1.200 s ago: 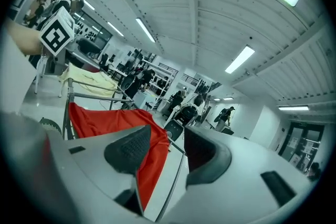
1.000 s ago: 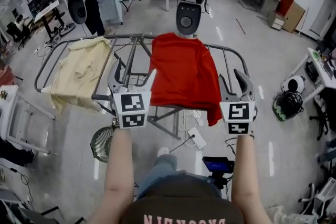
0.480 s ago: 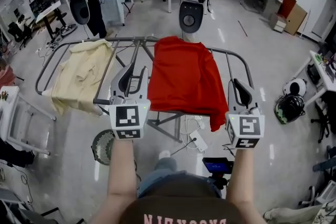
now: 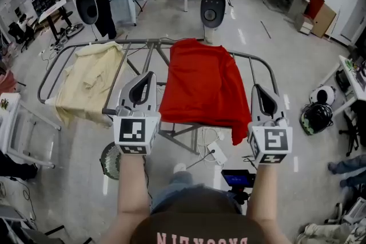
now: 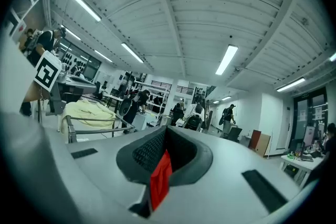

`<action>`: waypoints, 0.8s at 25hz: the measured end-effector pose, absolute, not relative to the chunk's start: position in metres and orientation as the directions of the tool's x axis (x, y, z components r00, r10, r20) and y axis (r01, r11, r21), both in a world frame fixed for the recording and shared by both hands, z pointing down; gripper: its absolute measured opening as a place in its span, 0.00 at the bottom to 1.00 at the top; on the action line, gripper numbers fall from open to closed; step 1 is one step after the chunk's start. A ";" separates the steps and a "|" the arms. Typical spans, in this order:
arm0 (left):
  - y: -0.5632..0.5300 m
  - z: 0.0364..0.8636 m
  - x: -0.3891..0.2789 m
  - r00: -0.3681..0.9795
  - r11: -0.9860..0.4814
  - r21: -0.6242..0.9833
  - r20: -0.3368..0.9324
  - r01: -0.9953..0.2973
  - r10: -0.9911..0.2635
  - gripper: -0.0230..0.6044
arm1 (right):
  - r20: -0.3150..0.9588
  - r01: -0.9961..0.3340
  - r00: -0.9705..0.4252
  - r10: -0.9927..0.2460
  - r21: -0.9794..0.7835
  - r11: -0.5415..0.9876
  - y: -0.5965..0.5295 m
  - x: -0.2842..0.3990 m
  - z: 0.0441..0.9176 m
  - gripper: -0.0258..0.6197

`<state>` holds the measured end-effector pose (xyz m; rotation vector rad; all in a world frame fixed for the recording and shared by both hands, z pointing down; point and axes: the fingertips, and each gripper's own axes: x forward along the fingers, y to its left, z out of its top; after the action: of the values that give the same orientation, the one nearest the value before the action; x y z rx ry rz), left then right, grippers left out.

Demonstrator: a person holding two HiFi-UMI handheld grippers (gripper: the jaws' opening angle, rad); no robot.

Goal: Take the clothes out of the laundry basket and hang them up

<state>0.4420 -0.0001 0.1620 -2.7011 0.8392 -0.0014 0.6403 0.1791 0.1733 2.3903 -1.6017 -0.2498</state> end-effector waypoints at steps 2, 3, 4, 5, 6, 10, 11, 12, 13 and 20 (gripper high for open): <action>-0.003 0.159 0.441 0.825 -0.775 -0.298 -0.100 -0.558 -0.556 0.04 | -0.004 -0.881 0.383 -0.924 0.300 -0.367 0.177 0.641 0.172 0.04; -0.005 0.158 0.441 0.824 -0.773 -0.300 -0.102 -0.559 -0.557 0.04 | -0.006 -0.881 0.384 -0.923 0.297 -0.369 0.176 0.642 0.171 0.04; -0.007 0.157 0.441 0.824 -0.772 -0.300 -0.103 -0.560 -0.558 0.04 | -0.006 -0.881 0.385 -0.923 0.295 -0.370 0.175 0.642 0.170 0.04; -0.008 0.157 0.441 0.824 -0.772 -0.299 -0.104 -0.561 -0.558 0.04 | -0.005 -0.881 0.386 -0.923 0.295 -0.370 0.174 0.642 0.170 0.04; -0.009 0.156 0.441 0.824 -0.773 -0.298 -0.104 -0.560 -0.557 0.04 | -0.003 -0.881 0.386 -0.922 0.296 -0.369 0.173 0.642 0.171 0.04; -0.014 0.155 0.441 0.828 -0.773 -0.309 -0.107 -0.553 -0.550 0.04 | 0.000 -0.873 0.397 -0.918 0.310 -0.377 0.170 0.644 0.172 0.04; -0.015 0.154 0.440 0.828 -0.773 -0.310 -0.109 -0.553 -0.550 0.04 | -0.001 -0.872 0.399 -0.917 0.310 -0.380 0.169 0.644 0.171 0.04; -0.017 0.153 0.439 0.828 -0.772 -0.311 -0.110 -0.554 -0.550 0.04 | -0.002 -0.871 0.401 -0.916 0.309 -0.382 0.168 0.644 0.170 0.04; -0.019 0.152 0.438 0.827 -0.771 -0.312 -0.111 -0.556 -0.551 0.04 | -0.003 -0.869 0.404 -0.915 0.311 -0.384 0.167 0.644 0.170 0.04; -0.026 0.150 0.435 0.825 -0.763 -0.327 -0.115 -0.558 -0.554 0.04 | 0.003 -0.863 0.419 -0.908 0.313 -0.397 0.164 0.645 0.172 0.04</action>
<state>0.4353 -0.0258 0.1503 -2.6586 0.8386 0.0156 0.6452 0.1640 0.1718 2.4106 -1.5433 -0.2443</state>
